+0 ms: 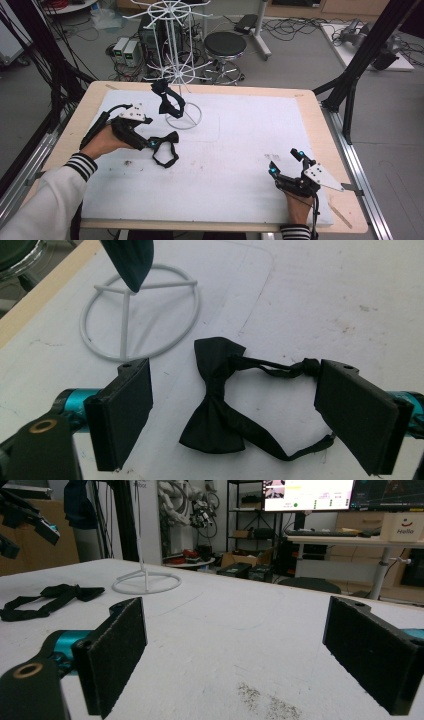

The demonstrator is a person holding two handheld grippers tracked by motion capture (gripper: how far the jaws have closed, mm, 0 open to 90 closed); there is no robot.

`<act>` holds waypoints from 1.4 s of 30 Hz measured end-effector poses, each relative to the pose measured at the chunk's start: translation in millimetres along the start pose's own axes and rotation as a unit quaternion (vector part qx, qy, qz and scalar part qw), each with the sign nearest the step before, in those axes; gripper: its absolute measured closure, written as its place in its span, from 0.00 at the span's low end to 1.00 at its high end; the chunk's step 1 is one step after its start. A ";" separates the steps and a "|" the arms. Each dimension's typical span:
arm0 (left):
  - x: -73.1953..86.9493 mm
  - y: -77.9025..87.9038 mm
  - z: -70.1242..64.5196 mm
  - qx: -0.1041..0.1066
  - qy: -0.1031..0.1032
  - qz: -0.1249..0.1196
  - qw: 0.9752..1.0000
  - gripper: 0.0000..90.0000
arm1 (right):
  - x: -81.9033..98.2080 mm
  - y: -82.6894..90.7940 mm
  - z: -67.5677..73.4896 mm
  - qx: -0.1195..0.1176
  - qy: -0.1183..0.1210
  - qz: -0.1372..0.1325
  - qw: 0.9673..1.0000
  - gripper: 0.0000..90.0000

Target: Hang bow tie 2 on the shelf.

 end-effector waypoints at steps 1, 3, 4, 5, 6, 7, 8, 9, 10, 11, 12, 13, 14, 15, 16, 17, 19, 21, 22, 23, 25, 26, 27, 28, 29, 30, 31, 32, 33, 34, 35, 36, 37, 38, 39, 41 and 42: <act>-0.4 -1.8 0.3 0.005 -0.002 0.006 1.000 0.20 | 0.0 0.1 0.0 0.000 0.000 0.000 1.000 0.11; -1.3 -6.2 1.6 0.005 -0.007 0.014 1.000 0.22 | 0.0 0.1 0.0 0.000 0.000 -0.001 1.000 0.11; -1.3 -8.5 2.7 0.005 -0.009 0.019 1.000 0.22 | 0.0 0.2 0.0 0.000 0.000 -0.001 1.000 0.11; -1.3 -10.4 3.7 0.005 -0.010 0.022 1.000 0.23 | 0.0 0.2 0.0 0.000 0.000 -0.001 1.000 0.11; -1.0 -13.2 4.7 0.007 -0.005 0.028 1.000 0.23 | 0.0 0.2 0.0 0.000 0.000 -0.001 1.000 0.11; -0.4 -15.1 6.0 0.010 -0.008 0.034 0.999 0.23 | 0.0 0.2 0.0 0.000 0.000 -0.001 1.000 0.11; -0.1 -16.3 6.3 0.009 -0.007 0.035 0.999 0.24 | 0.0 0.2 0.0 0.000 0.000 -0.001 1.000 0.11; 1.3 -19.1 7.7 0.013 -0.008 0.048 0.999 0.24 | 0.0 0.2 0.0 0.000 0.000 -0.001 1.000 0.11; 2.5 -21.4 8.3 0.012 -0.010 0.052 0.999 0.25 | 0.0 0.2 -0.1 0.000 0.000 -0.002 1.000 0.11; 3.5 -23.6 8.6 0.011 -0.006 0.058 0.998 0.25 | 0.0 0.2 0.0 0.000 0.001 -0.002 1.000 0.11; 4.3 -26.6 9.0 0.011 -0.002 0.057 0.998 0.25 | 0.0 0.1 0.0 0.000 0.001 -0.002 1.000 0.11; 5.0 -26.9 9.9 0.015 -0.004 0.065 0.998 0.25 | 0.0 0.1 0.1 0.000 0.001 -0.002 1.000 0.11; 5.5 -29.0 11.0 0.013 -0.005 0.068 0.998 0.25 | -0.1 0.1 0.1 0.000 0.000 -0.002 1.000 0.11; 5.7 -31.3 10.8 0.013 0.000 0.068 0.998 0.26 | 0.0 0.1 0.0 0.000 -0.001 -0.001 1.000 0.11; 5.9 -33.0 11.2 0.013 -0.003 0.070 0.997 0.27 | 0.0 0.0 0.0 0.001 -0.001 -0.002 1.000 0.11; 5.8 -35.0 10.4 0.015 0.001 0.068 0.998 0.28 | 0.0 0.0 0.0 0.001 -0.001 -0.002 1.000 0.11; 6.2 -38.1 10.4 0.019 -0.001 0.071 0.997 0.29 | 0.1 0.2 -0.3 0.000 0.000 0.000 1.000 0.11; 6.6 -40.3 11.1 0.018 -0.006 0.077 0.997 0.32 | 0.1 0.2 -0.3 0.000 0.000 0.000 1.000 0.11; 6.8 -41.5 11.1 0.020 -0.005 0.079 0.997 0.32 | 0.0 0.1 -0.1 0.000 -0.001 0.000 1.000 0.11; 7.1 -42.6 10.8 0.021 -0.003 0.082 0.996 0.33 | 0.0 0.1 -0.1 0.000 -0.001 0.000 1.000 0.11; 7.8 -44.9 11.1 0.024 -0.004 0.086 0.996 0.35 | 0.1 0.2 -0.2 0.000 -0.001 0.000 1.000 0.11; 8.1 -46.1 11.5 0.023 -0.004 0.087 0.996 0.36 | 0.1 0.2 -0.2 0.000 0.000 0.000 1.000 0.11; 8.6 -46.9 11.5 0.025 -0.003 0.090 0.996 0.37 | 0.1 0.1 -0.2 0.000 0.000 0.000 1.000 0.11; 8.7 -47.8 11.5 0.024 -0.003 0.089 0.996 0.38 | 0.1 0.1 -0.2 0.001 -0.001 0.000 1.000 0.11; 8.9 -48.7 11.4 0.025 -0.004 0.091 0.996 0.39 | 0.0 0.1 -0.2 0.000 -0.001 0.000 1.000 0.11; 8.8 -49.0 12.1 0.026 -0.006 0.093 0.995 0.39 | 0.1 0.1 -0.2 0.000 -0.001 0.000 1.000 0.11; 8.9 -49.7 12.1 0.028 -0.005 0.094 0.995 0.40 | 0.1 0.2 -0.2 0.001 -0.001 0.001 1.000 0.11; 8.9 -51.0 12.2 0.025 -0.004 0.092 0.995 0.41 | 0.1 0.2 -0.3 0.001 -0.002 0.001 1.000 0.11; 8.9 -51.5 12.1 0.026 -0.004 0.094 0.995 0.43 | 0.2 0.3 -0.2 0.001 -0.003 0.002 1.000 0.11; 9.0 -52.0 12.2 0.027 -0.005 0.096 0.995 0.43 | 0.1 0.2 -0.2 0.001 -0.002 0.001 1.000 0.11; 9.2 -53.0 11.8 0.028 -0.003 0.097 0.995 0.45 | 0.1 0.1 -0.2 0.000 -0.002 0.001 1.000 0.11; 9.6 -53.7 11.9 0.027 -0.006 0.102 0.994 0.46 | 0.1 0.2 -0.3 0.001 -0.001 0.002 1.000 0.11; 9.7 -54.0 11.8 0.029 -0.006 0.106 0.994 0.47 | 0.1 0.1 -0.3 0.001 -0.002 0.001 1.000 0.11; 10.0 -55.0 11.0 0.029 -0.004 0.107 0.994 0.49 | 0.1 0.1 -0.4 0.001 -0.002 0.001 1.000 0.11; 10.3 -55.6 11.2 0.028 -0.006 0.112 0.993 0.51 | 0.1 0.1 -0.3 0.000 -0.002 0.001 1.000 0.11; 10.1 -56.4 10.5 0.023 -0.003 0.120 0.992 0.54 | 0.1 0.2 -0.3 0.001 -0.002 0.002 1.000 0.11; 9.7 -57.1 10.5 0.019 -0.001 0.121 0.993 0.56 | 0.1 0.1 -0.2 0.001 -0.002 0.001 1.000 0.11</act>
Point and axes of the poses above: each handheld gripper's, and its own axes: y roughly backward along the jaws, x roughly out of its underside, z roughly to its left, the point moved 4 cm from there along -y, roughly forward along the jaws, and after that the axes turned 10 degrees about z, right-handed, at the moved point
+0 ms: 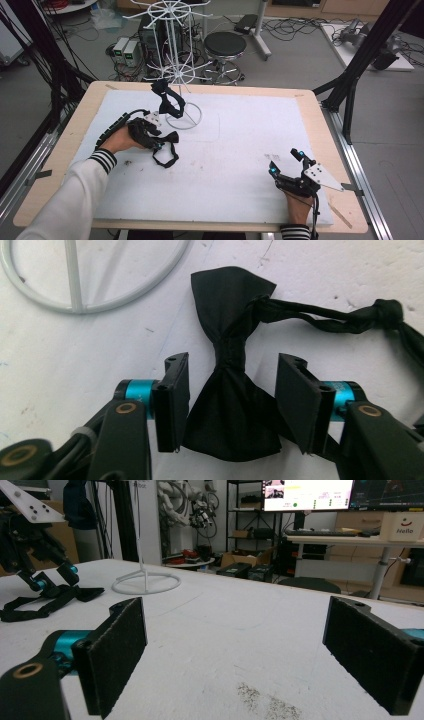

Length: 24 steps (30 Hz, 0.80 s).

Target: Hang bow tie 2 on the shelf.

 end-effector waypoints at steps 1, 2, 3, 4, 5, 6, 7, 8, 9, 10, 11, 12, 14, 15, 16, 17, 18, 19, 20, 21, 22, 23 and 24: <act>-0.5 -0.1 -0.4 0.004 -0.002 0.001 1.000 0.57 | 0.0 0.0 0.0 0.000 0.000 0.000 1.000 0.11; -0.8 -0.5 -1.1 0.001 -0.001 0.002 1.000 0.59 | 0.1 0.1 -0.2 0.000 -0.001 0.000 1.000 0.11; -0.8 -1.0 -1.3 0.001 -0.003 0.007 1.000 0.60 | 0.1 0.1 0.0 0.000 -0.002 0.000 1.000 0.11; -1.0 -1.7 -2.0 -0.001 -0.003 0.009 1.000 0.62 | 0.1 0.0 -0.1 0.000 -0.001 0.000 1.000 0.11; -0.8 -1.8 -1.8 -0.004 -0.002 0.014 1.000 0.63 | 0.1 0.1 0.0 0.000 -0.001 0.000 1.000 0.11; -0.9 -2.3 -1.9 -0.007 0.002 0.017 1.000 0.65 | 0.1 0.0 -0.1 0.000 -0.001 0.000 1.000 0.11; -0.7 -2.5 -2.3 -0.005 0.004 0.019 1.000 0.67 | 0.1 0.1 -0.2 0.000 0.000 0.000 1.000 0.11; -0.7 -2.6 -2.8 -0.005 0.008 0.020 1.000 0.68 | 0.1 0.1 -0.2 0.000 -0.001 0.000 1.000 0.11; -1.2 -2.9 -3.7 0.002 0.008 0.020 1.000 0.71 | 0.1 0.1 0.1 -0.001 -0.002 0.000 1.000 0.11; -1.3 -1.9 -4.1 -0.003 0.016 0.022 1.000 0.73 | 0.1 0.1 -0.2 0.000 0.000 0.000 1.000 0.11; -1.5 -1.7 -4.4 0.001 0.024 0.020 1.000 0.76 | 0.1 0.1 -0.2 -0.001 -0.001 0.000 1.000 0.11; -1.3 -0.8 -4.3 0.001 0.027 0.022 0.999 0.79 | 0.1 0.1 -0.2 -0.001 -0.001 0.000 1.000 0.11; -1.1 -0.4 -4.5 0.008 0.038 0.013 0.999 0.84 | 0.1 0.1 -0.2 0.000 -0.001 0.000 1.000 0.11; -0.7 -0.3 -4.4 0.007 0.040 0.013 0.999 0.85 | 0.1 0.1 -0.1 -0.001 -0.001 0.000 1.000 0.11; -0.5 -0.2 -4.9 0.007 0.043 0.012 0.999 0.86 | 0.1 0.1 -0.2 -0.001 -0.001 0.000 1.000 0.11; -0.2 0.2 -5.0 0.009 0.040 0.013 0.999 0.86 | 0.1 0.0 -0.2 0.000 -0.001 0.000 1.000 0.11; -0.4 -0.1 -5.6 0.007 0.044 0.009 0.999 0.86 | 0.1 0.1 0.0 0.000 -0.001 0.000 1.000 0.11; -0.2 0.3 -5.3 0.007 0.042 0.011 0.999 0.86 | 0.1 0.1 0.0 0.000 -0.001 0.000 1.000 0.11; -0.2 0.3 -6.0 0.011 0.042 0.010 0.999 0.87 | 0.1 0.1 0.2 -0.001 -0.002 0.000 1.000 0.11; -0.4 0.5 -6.8 0.013 0.042 0.009 0.999 0.87 | 0.1 0.0 -0.1 -0.001 -0.001 -0.001 1.000 0.11; -0.3 0.8 -6.8 0.015 0.039 0.009 0.999 0.87 | 0.1 0.2 0.0 0.000 -0.001 0.000 1.000 0.11; -0.5 1.0 -6.9 0.015 0.039 0.007 0.999 0.87 | 0.1 0.2 0.0 0.000 -0.001 0.001 1.000 0.11; -0.6 1.6 -7.0 0.013 0.038 0.006 0.999 0.87 | 0.1 0.1 0.1 0.000 -0.001 0.000 1.000 0.11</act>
Point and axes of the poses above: each handheld gripper's, and its own axes: y roughly backward along the jaws, x roughly out of its underside, z roughly to its left, the point moved 4 cm from there along -y, roughly forward along the jaws, and after that the axes turned 10 degrees about z, right-handed, at the moved point
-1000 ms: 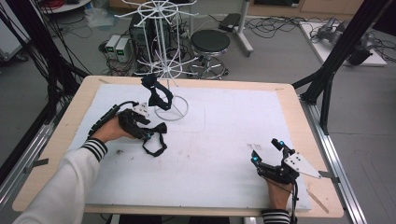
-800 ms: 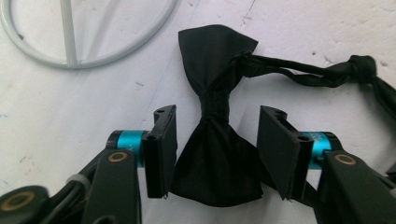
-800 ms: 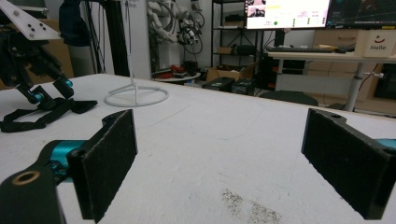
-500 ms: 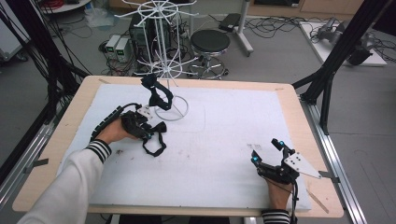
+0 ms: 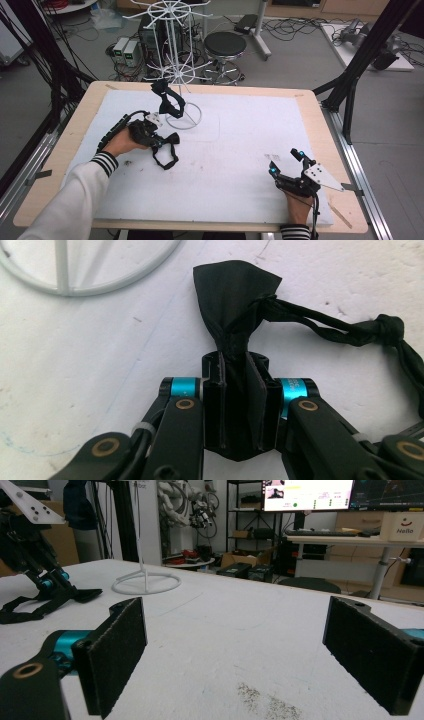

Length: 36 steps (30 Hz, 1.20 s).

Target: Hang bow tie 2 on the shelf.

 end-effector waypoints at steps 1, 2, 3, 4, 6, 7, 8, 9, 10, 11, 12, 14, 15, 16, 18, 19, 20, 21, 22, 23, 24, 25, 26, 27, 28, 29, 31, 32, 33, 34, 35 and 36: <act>-0.2 0.1 -0.4 0.003 0.002 -0.005 1.000 0.88 | -0.1 -0.1 -0.2 0.000 0.001 -0.001 1.000 0.11; -0.3 0.8 -0.5 0.003 0.003 -0.008 1.000 0.88 | 0.0 -0.1 -0.3 0.001 0.002 0.000 1.000 0.11; -0.4 1.3 -0.7 0.003 0.004 -0.011 1.000 0.88 | 0.0 0.0 -0.2 0.001 0.002 0.000 1.000 0.11; -0.1 2.4 -0.4 0.001 0.005 -0.010 1.000 0.88 | -0.1 0.0 -0.2 0.000 0.002 0.000 1.000 0.11; 0.8 3.6 0.0 0.000 0.004 -0.010 1.000 0.88 | 0.0 0.1 -0.1 0.000 0.001 0.001 1.000 0.11; 1.3 4.5 0.4 -0.001 0.003 -0.009 1.000 0.88 | -0.1 -0.1 -0.2 0.000 0.001 -0.001 1.000 0.11; 1.6 5.1 0.0 0.000 0.004 -0.011 1.000 0.88 | 0.0 0.0 0.0 0.000 0.000 0.000 1.000 0.11; 1.9 5.6 0.0 -0.003 0.006 -0.013 1.000 0.88 | 0.0 0.1 -0.1 0.000 0.000 0.001 1.000 0.11; 2.8 7.1 0.7 0.000 0.004 -0.015 1.000 0.88 | 0.0 -0.1 -0.2 0.000 0.001 0.000 1.000 0.11; 3.2 8.1 0.5 0.003 0.010 -0.020 1.000 0.88 | 0.0 0.0 0.1 0.000 0.000 0.000 1.000 0.11; 4.2 10.1 1.0 0.002 0.011 -0.019 1.000 0.88 | 0.0 -0.1 -0.3 0.000 0.001 0.000 1.000 0.11; 5.6 12.7 0.4 0.005 0.026 -0.037 0.999 0.88 | -0.1 0.0 -0.2 0.000 0.002 0.000 1.000 0.11; 7.0 14.3 1.1 0.004 0.025 -0.040 0.999 0.88 | -0.1 0.0 -0.2 0.000 0.002 0.000 1.000 0.11; 8.2 15.4 1.1 0.002 0.030 -0.045 0.999 0.88 | 0.0 0.0 -0.2 0.000 0.002 0.000 1.000 0.11; 11.6 19.7 3.4 -0.001 0.033 -0.049 0.998 0.88 | -0.1 -0.1 0.0 0.000 0.001 0.000 1.000 0.11; 13.2 21.8 4.0 0.000 0.035 -0.052 0.998 0.88 | -0.1 -0.1 0.0 0.000 0.002 -0.001 1.000 0.11; 14.7 23.8 4.4 0.000 0.038 -0.058 0.998 0.88 | -0.2 -0.2 0.0 -0.001 0.003 -0.001 1.000 0.11; 16.7 27.0 5.9 -0.002 0.034 -0.056 0.998 0.88 | -0.2 -0.2 0.0 0.000 0.003 -0.001 1.000 0.11; 18.2 29.4 6.8 -0.002 0.033 -0.062 0.998 0.88 | -0.1 -0.2 0.0 0.000 0.002 -0.001 1.000 0.11; 19.3 31.6 7.1 -0.002 0.036 -0.069 0.997 0.88 | -0.1 -0.2 0.0 0.000 0.002 -0.001 1.000 0.11; 20.6 34.4 7.5 -0.002 0.036 -0.072 0.997 0.88 | -0.1 -0.2 0.0 0.000 0.002 -0.001 1.000 0.11; 21.0 36.6 6.4 0.001 0.047 -0.085 0.995 0.88 | -0.1 -0.1 0.0 0.000 0.001 0.000 1.000 0.11; 22.3 40.0 7.1 -0.001 0.045 -0.090 0.995 0.88 | -0.1 -0.2 -0.1 0.000 0.002 0.000 1.000 0.11; 23.5 43.2 7.8 -0.003 0.043 -0.095 0.995 0.88 | -0.1 -0.2 -0.1 0.001 0.002 -0.001 1.000 0.11; 24.8 46.5 8.1 -0.005 0.044 -0.100 0.994 0.88 | -0.1 -0.3 0.0 0.000 0.002 -0.001 1.000 0.11; 25.6 49.1 8.1 -0.004 0.048 -0.111 0.993 0.88 | -0.1 -0.3 0.0 0.000 0.001 -0.001 1.000 0.11; 28.1 54.6 8.6 -0.008 0.053 -0.120 0.991 0.88 | -0.1 -0.3 0.0 0.000 0.002 -0.001 1.000 0.11; 28.7 56.0 8.8 -0.009 0.053 -0.120 0.991 0.88 | -0.2 -0.3 0.2 0.000 0.001 -0.001 1.000 0.11; 30.2 59.4 9.5 -0.012 0.055 -0.127 0.990 0.88 | -0.1 -0.3 0.1 0.000 0.001 0.000 1.000 0.11; 31.0 61.5 9.8 -0.014 0.058 -0.131 0.990 0.88 | -0.2 -0.2 0.0 0.001 0.002 0.000 1.000 0.11; 31.8 63.8 10.0 -0.016 0.060 -0.135 0.989 0.88 | -0.2 -0.2 0.1 0.001 0.002 0.000 1.000 0.11; 32.1 65.8 9.8 -0.018 0.062 -0.141 0.988 0.88 | -0.2 -0.3 0.1 0.001 0.002 0.000 1.000 0.11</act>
Point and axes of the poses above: each handheld gripper's, and its own axes: y roughly backward along the jaws, x roughly out of its underside, z roughly to its left, the point moved 4 cm from there along -y, roughly forward along the jaws, and after that the axes turned 10 degrees about z, right-handed, at the moved point
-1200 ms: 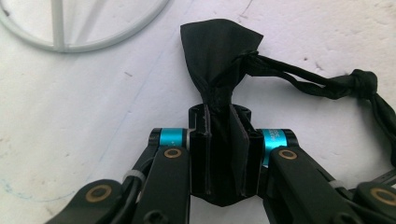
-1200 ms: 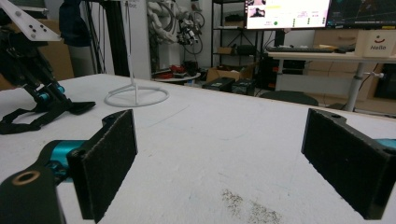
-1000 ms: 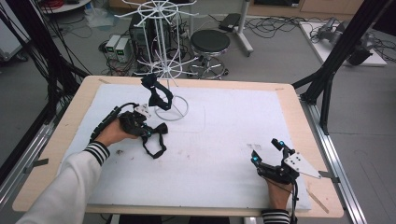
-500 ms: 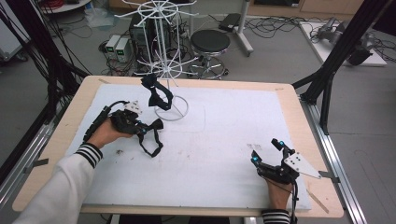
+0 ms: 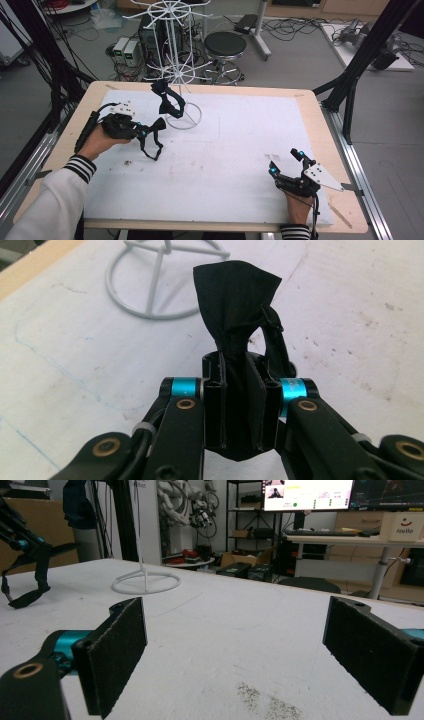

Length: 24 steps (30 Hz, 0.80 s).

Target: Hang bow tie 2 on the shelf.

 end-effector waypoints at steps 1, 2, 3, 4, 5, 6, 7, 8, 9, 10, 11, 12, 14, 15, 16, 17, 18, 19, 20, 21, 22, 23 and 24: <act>-0.1 2.5 0.3 -0.001 0.000 -0.003 1.000 0.88 | -0.1 -0.2 -0.2 0.000 0.000 0.000 1.000 0.11; -0.2 4.5 0.1 -0.001 0.000 -0.008 1.000 0.88 | 0.0 -0.2 -0.3 0.000 0.000 0.001 1.000 0.11; -0.1 6.9 0.1 -0.002 -0.001 -0.010 1.000 0.88 | -0.1 -0.3 -0.3 0.000 0.000 0.001 1.000 0.11; 0.2 9.3 -0.2 0.001 -0.003 -0.012 1.000 0.88 | -0.1 -0.3 -0.3 0.000 0.000 0.001 1.000 0.11; 0.4 11.3 -0.5 0.001 -0.001 -0.016 1.000 0.88 | -0.1 -0.3 -0.2 0.000 0.000 0.001 1.000 0.11; 0.6 13.5 0.0 -0.001 -0.003 -0.018 1.000 0.88 | -0.1 -0.3 -0.2 0.000 0.001 0.001 1.000 0.11; 0.9 15.9 0.4 0.000 -0.002 -0.022 1.000 0.88 | -0.1 -0.3 -0.2 0.001 0.001 0.001 1.000 0.11; 1.0 18.0 1.1 -0.002 -0.001 -0.024 1.000 0.88 | -0.1 -0.4 -0.1 0.001 0.001 0.001 1.000 0.11; 0.9 21.3 2.0 -0.003 0.001 -0.032 0.999 0.88 | -0.1 -0.4 -0.2 0.001 0.001 0.001 1.000 0.11; 0.8 24.0 2.7 -0.002 0.003 -0.037 0.999 0.88 | -0.1 -0.3 -0.1 0.001 0.001 0.001 1.000 0.11; 0.7 26.9 3.5 -0.003 0.005 -0.043 0.999 0.88 | -0.1 -0.3 -0.1 0.001 0.001 0.001 1.000 0.11; 0.5 29.8 4.7 -0.005 0.005 -0.048 0.999 0.88 | -0.1 -0.3 -0.2 0.001 0.001 0.001 1.000 0.11; 0.4 35.3 6.3 -0.006 0.008 -0.057 0.998 0.88 | -0.1 -0.3 -0.2 0.001 0.001 0.001 1.000 0.11; 0.2 37.9 7.1 -0.006 0.010 -0.063 0.998 0.88 | -0.1 -0.3 -0.2 0.001 0.001 0.001 1.000 0.11; -0.1 40.8 8.0 -0.006 0.010 -0.070 0.998 0.88 | -0.1 -0.3 -0.2 0.001 0.001 0.001 1.000 0.11; -0.8 43.7 8.8 -0.008 0.010 -0.077 0.997 0.88 | -0.1 -0.3 -0.2 0.001 0.001 0.001 1.000 0.11; -1.5 46.7 9.3 -0.009 0.014 -0.085 0.996 0.88 | -0.1 -0.3 -0.2 0.000 0.000 0.001 1.000 0.11; -2.1 49.0 9.8 -0.007 0.014 -0.093 0.996 0.88 | -0.1 -0.3 -0.2 0.001 0.001 0.001 1.000 0.11; -3.3 53.3 10.5 -0.008 0.014 -0.105 0.994 0.88 | -0.1 -0.4 -0.3 0.001 0.001 0.001 1.000 0.11; -4.5 57.0 11.0 -0.004 0.016 -0.118 0.993 0.88 | -0.1 -0.4 -0.3 0.001 0.000 0.001 1.000 0.11; -5.9 60.8 10.8 0.001 0.018 -0.134 0.991 0.88 | -0.1 -0.4 -0.4 0.001 0.000 0.001 1.000 0.11; -7.5 64.3 10.6 0.000 0.019 -0.148 0.989 0.88 | -0.1 -0.4 -0.3 0.001 -0.001 0.001 1.000 0.11; -8.7 67.8 11.3 -0.001 0.018 -0.156 0.988 0.88 | -0.1 -0.3 -0.4 0.001 0.000 0.001 1.000 0.11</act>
Point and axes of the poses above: each handheld gripper's, and its own axes: y roughly backward along the jaws, x roughly out of its underside, z roughly to its left, the point moved 4 cm from there along -y, roughly forward along the jaws, and after that the axes turned 10 degrees about z, right-handed, at the moved point
